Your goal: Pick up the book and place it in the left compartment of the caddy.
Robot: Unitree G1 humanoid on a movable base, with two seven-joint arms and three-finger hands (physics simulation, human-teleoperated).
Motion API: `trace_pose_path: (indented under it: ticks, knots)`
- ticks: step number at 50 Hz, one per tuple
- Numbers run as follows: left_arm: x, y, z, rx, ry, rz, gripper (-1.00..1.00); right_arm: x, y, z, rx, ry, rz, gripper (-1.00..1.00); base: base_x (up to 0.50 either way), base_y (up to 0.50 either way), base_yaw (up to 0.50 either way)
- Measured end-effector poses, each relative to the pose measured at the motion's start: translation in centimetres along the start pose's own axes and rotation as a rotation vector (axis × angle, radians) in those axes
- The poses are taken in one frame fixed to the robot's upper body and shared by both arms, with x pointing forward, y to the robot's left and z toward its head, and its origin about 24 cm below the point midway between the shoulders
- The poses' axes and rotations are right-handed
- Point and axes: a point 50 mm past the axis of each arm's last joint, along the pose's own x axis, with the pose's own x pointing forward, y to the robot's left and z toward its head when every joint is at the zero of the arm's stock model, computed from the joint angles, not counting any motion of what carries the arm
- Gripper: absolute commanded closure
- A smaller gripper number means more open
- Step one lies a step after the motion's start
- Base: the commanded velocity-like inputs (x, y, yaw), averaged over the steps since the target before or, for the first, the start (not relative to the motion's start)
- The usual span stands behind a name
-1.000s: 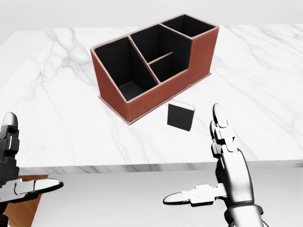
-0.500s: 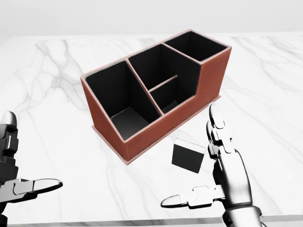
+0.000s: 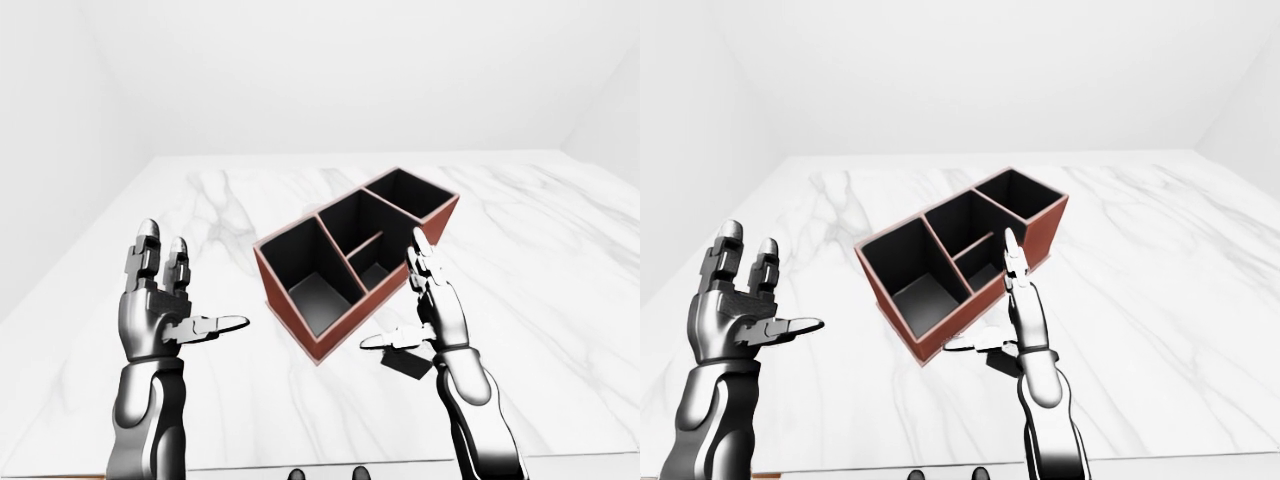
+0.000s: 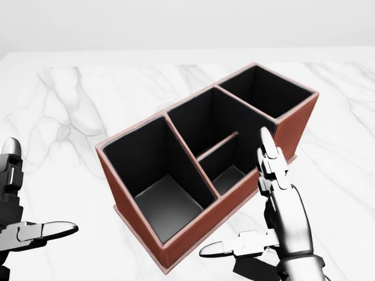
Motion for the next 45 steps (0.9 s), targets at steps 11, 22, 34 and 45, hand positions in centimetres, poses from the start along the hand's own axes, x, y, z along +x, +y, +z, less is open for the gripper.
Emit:
trace_pose_path:
  ticks: [11, 22, 34, 45]
  knots:
    - [0.1, 0.0, 0.0, 0.001, -0.003, -0.002, -1.00, 0.1, 0.1, 0.0, -0.004, 0.000, 0.000, -1.00, 0.50, 0.25, 0.00]
    - [0.0, 0.0, 0.0, 0.003, 0.000, 0.000, -1.00, 0.0, 0.1, -0.1, -0.008, 0.004, -0.005, -1.00, 0.50, 0.29, 0.00]
    - [0.0, 0.0, 0.0, 0.003, 0.000, -0.001, -1.00, -0.1, -0.3, 0.0, 0.001, 0.000, -0.020, -1.00, 0.10, 0.07, 0.00]
    - [-0.1, -0.1, 0.0, 0.004, -0.001, -0.002, -1.00, -1.5, -1.1, 1.3, -0.123, -0.031, 0.009, -1.00, 0.00, 0.00, 0.00]
